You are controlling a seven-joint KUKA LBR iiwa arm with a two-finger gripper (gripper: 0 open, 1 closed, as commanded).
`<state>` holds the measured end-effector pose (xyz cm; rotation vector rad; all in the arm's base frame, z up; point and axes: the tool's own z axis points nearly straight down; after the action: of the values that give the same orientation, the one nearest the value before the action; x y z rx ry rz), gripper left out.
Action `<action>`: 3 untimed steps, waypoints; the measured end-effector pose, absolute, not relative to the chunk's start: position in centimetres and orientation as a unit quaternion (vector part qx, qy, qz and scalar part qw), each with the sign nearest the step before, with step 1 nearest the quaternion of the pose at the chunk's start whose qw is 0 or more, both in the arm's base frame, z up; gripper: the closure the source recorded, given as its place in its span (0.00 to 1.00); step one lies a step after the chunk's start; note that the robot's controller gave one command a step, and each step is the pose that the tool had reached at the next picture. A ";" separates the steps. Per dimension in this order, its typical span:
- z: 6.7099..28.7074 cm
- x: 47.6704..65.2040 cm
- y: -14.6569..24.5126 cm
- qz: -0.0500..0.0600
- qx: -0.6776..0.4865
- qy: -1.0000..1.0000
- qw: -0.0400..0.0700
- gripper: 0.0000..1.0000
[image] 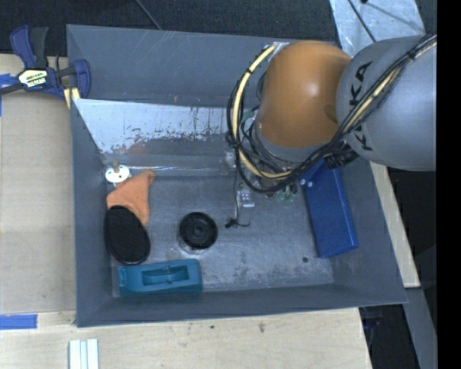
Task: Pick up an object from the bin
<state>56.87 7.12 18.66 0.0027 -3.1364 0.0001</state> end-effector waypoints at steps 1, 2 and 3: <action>19.2 57.0 7.1 0.000 0.000 -1.000 -0.002 0.00; 16.8 56.9 7.8 0.000 0.039 -0.999 -0.004 0.00; 12.4 56.3 10.6 0.000 0.149 -0.989 -0.002 0.00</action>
Offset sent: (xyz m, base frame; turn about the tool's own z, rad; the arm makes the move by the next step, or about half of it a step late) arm -0.0110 0.0333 -0.0984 -0.3107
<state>56.34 10.62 12.38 0.4695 -3.1111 0.0005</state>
